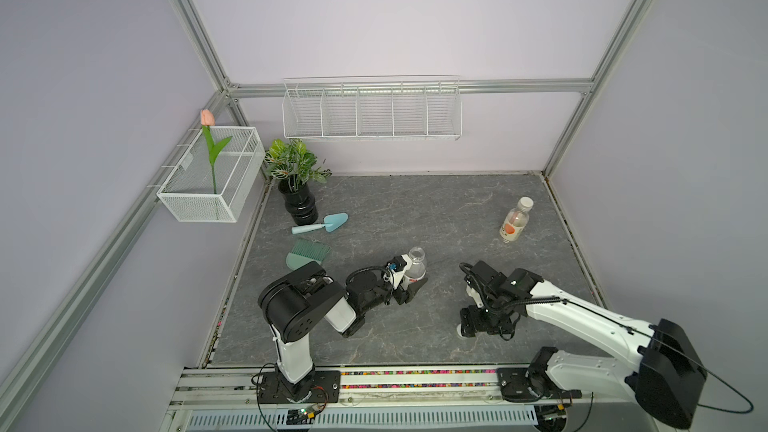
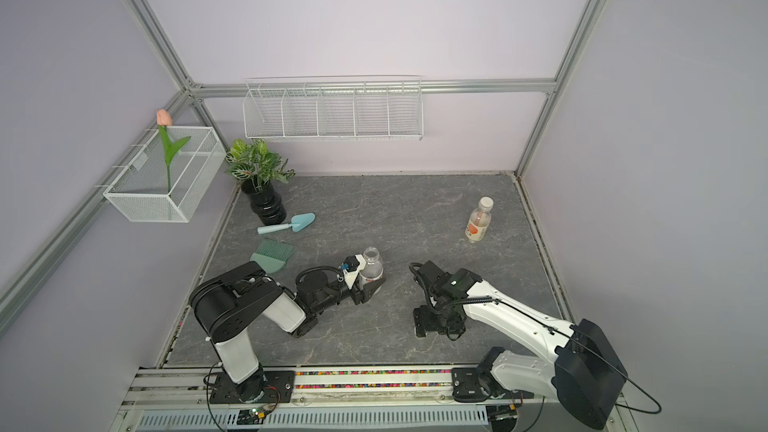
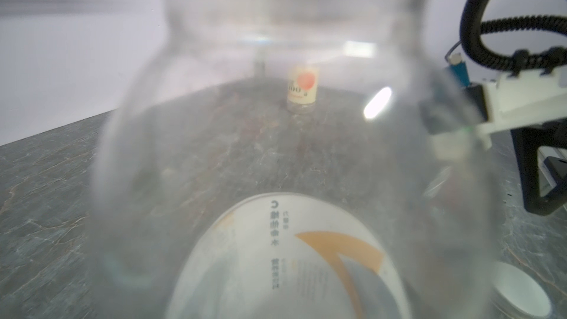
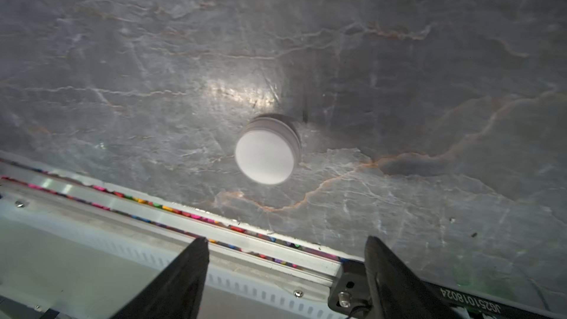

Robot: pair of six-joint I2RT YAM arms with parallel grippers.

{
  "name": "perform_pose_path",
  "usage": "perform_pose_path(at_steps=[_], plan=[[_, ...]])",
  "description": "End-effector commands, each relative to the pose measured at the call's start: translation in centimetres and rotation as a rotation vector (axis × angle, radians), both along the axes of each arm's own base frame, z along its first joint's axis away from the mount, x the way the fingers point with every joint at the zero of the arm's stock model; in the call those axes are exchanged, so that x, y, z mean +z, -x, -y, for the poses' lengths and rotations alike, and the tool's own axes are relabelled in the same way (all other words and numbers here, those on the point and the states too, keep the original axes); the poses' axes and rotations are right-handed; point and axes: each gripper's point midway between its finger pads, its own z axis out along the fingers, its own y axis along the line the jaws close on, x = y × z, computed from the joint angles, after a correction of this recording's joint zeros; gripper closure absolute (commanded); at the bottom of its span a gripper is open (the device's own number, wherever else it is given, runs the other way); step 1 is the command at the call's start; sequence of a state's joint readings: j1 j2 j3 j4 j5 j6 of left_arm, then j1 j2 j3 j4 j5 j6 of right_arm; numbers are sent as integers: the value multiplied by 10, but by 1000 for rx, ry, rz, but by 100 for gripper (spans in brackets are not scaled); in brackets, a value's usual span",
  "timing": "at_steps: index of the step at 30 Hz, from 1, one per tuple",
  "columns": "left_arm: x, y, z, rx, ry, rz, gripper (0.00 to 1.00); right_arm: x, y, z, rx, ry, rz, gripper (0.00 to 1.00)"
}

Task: Screw on the bottle caps
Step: Screw the bottle cap onto the plastic bottle.

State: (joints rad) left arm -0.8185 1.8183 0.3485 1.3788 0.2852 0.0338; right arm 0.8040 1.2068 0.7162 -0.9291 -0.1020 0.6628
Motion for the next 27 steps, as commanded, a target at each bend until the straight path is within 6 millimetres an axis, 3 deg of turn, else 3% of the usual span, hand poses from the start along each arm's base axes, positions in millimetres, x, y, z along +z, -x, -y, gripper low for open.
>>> perform_pose_path(at_steps=[1, 13, 21, 27], plan=[[10, 2, 0, -13, 46, -7, 31, -6, -16, -12, -83, 7, 85, 19], [5, -5, -9, 17, 43, -36, 31, -36, -16, -19, -30, 137, 85, 33], [5, -5, -11, 22, 40, -32, 31, -38, -22, -20, -18, 158, 106, 48], [4, -4, -12, 18, 34, -27, 31, -27, -23, -19, 0, 154, 118, 52]])
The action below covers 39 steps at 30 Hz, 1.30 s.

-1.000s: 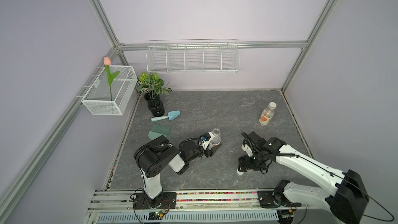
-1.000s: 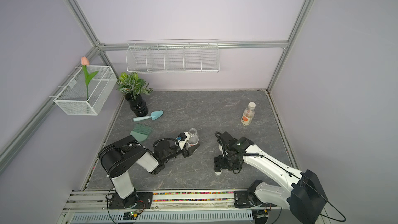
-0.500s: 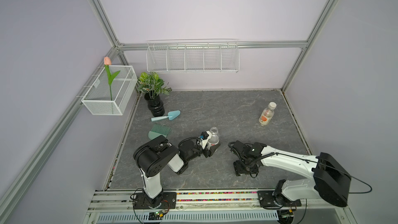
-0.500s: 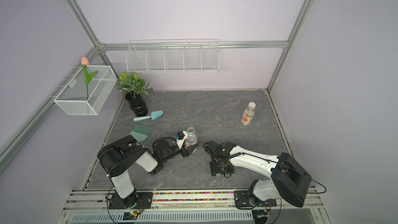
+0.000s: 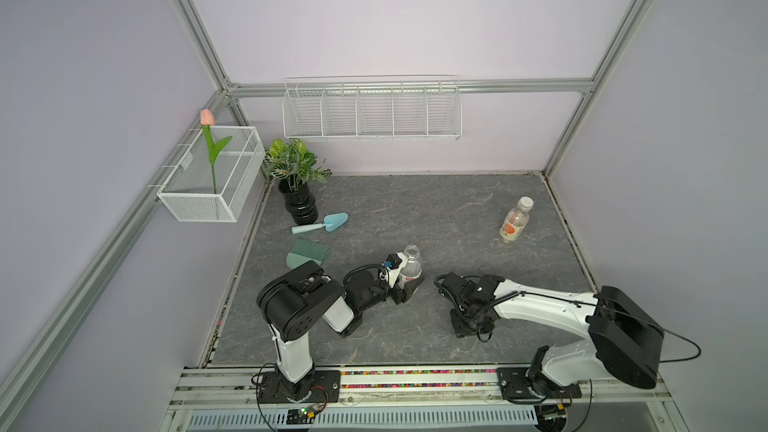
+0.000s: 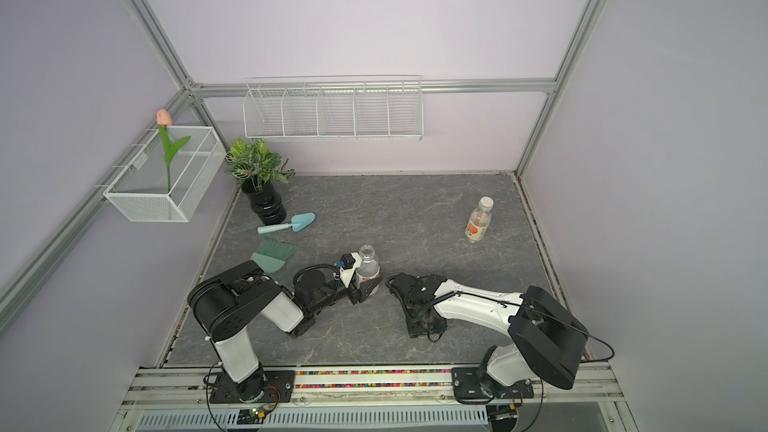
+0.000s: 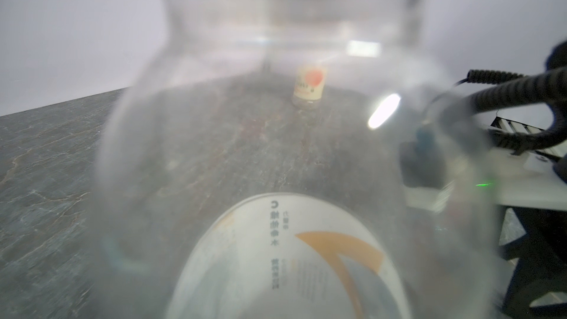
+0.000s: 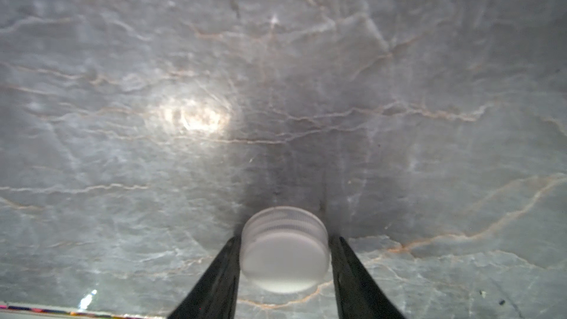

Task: Screw on the bottle caps
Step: Screw the bottle cap onto the plastic bottle.

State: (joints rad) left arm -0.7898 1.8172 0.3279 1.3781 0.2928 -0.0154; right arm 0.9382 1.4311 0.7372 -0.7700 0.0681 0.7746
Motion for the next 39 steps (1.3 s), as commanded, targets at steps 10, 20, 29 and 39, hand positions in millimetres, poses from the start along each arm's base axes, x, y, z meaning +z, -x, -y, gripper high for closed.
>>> perform_pose_path(at_steps=[10, 20, 29, 39], plan=[[5, 2, 2, -28, -4, 32, 32, 41, -4, 5, -6, -56, 60, 60], [-6, 37, 32, -223, -167, 86, 32, 150, -2, -1, 56, -310, 65, 56], [-4, 62, 53, -343, -236, 152, 32, 221, -13, -29, 180, -448, 58, 54], [0, 72, 57, -375, -204, 160, 32, 220, -30, -49, 216, -440, 30, 54]])
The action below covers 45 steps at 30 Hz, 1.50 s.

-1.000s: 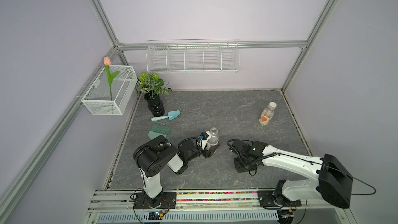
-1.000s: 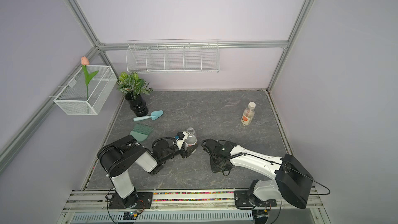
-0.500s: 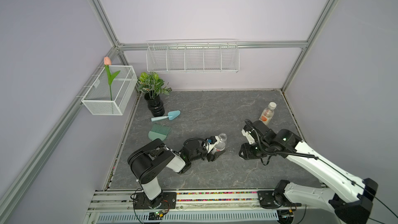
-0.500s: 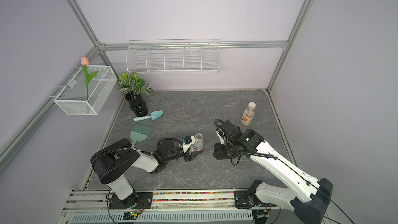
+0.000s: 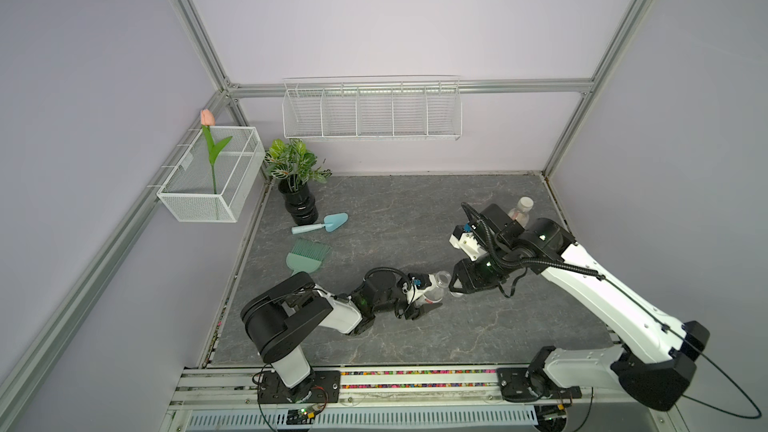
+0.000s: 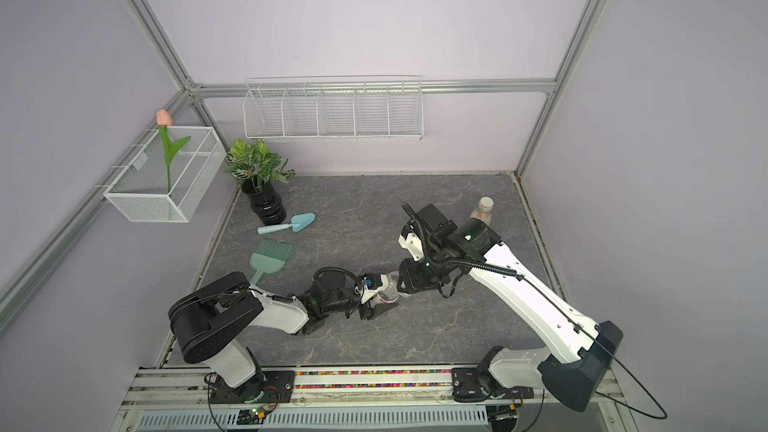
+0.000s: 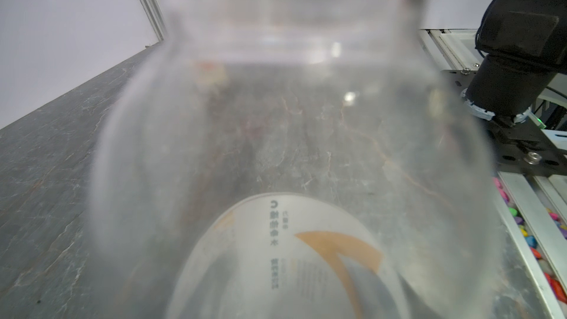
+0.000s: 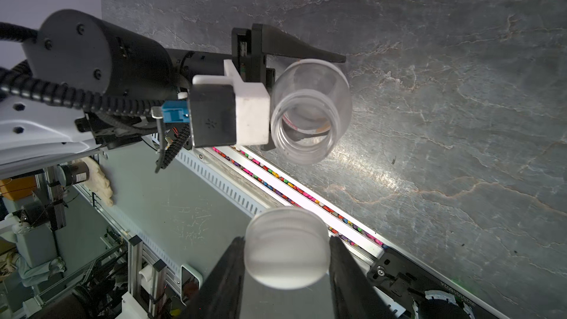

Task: Screw on the bottle caps
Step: Screw the bottle cap onto the plastic bottle.

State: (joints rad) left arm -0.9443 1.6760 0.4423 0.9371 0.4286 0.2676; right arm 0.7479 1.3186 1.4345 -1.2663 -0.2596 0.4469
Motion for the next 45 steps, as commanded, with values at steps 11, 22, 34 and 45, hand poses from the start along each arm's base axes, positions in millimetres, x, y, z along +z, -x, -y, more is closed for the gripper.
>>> perform_pose_path(at_steps=[11, 22, 34, 45], plan=[[14, 8, 5, -50, 21, 54, 32, -12, -16, -4, 29, 76, -1, 53], [18, 10, 3, -57, 27, 67, 32, -21, -22, -10, 40, 91, -12, 54], [13, 10, 5, -59, 18, 76, 33, -15, -33, -16, 51, 91, 16, 56], [14, 10, 4, -51, 9, 101, 33, -25, -31, -25, 74, 80, -39, 56]])
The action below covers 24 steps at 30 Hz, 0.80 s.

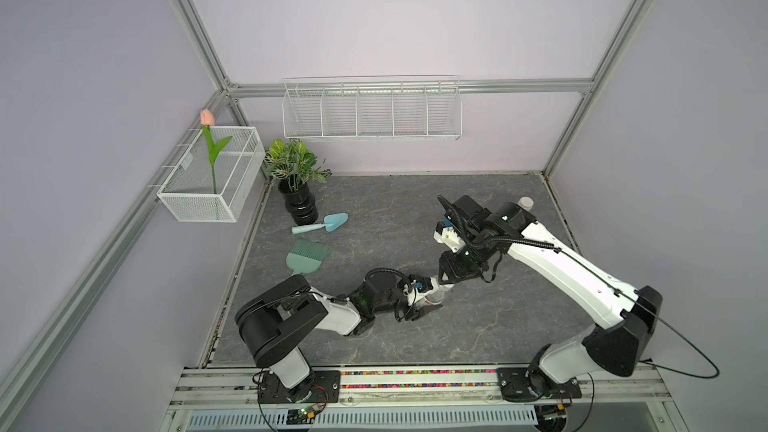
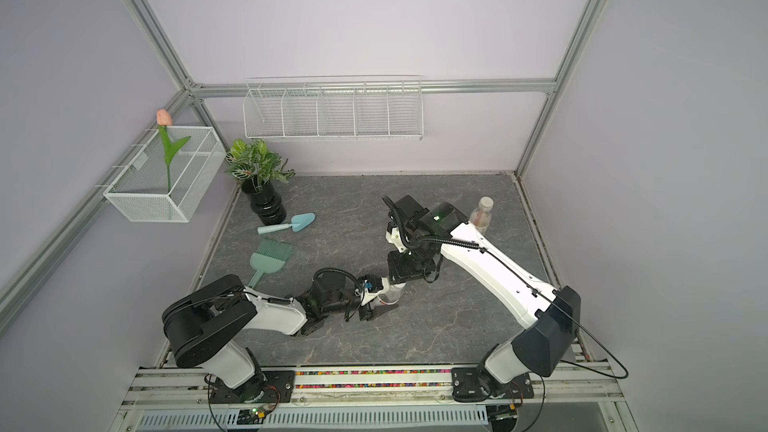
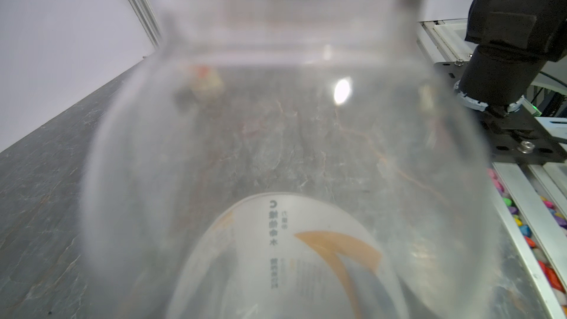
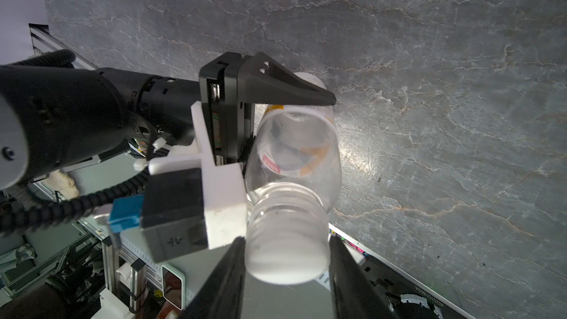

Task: Screw on the bottle caps
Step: Screw the bottle cap onto the plastic bottle.

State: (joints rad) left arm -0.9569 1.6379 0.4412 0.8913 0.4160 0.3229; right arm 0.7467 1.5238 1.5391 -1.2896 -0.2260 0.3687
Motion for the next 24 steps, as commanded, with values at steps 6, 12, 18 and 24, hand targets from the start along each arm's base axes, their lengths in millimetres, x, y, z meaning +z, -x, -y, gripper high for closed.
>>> perform_pose_path(at_steps=[6, 12, 18, 24], plan=[[11, 3, 5, -19, 36, 45, 34, -6, 0, -8, 13, -12, -17, 55], [10, 3, 6, -17, 35, 45, 33, -12, 3, -8, -11, -13, -33, 52], [8, 2, 6, -15, 25, 34, 34, -9, 2, -5, -17, -2, -22, 48], [9, 2, 6, -10, 37, 32, 34, 7, 2, 0, -17, -27, 25, 37]])
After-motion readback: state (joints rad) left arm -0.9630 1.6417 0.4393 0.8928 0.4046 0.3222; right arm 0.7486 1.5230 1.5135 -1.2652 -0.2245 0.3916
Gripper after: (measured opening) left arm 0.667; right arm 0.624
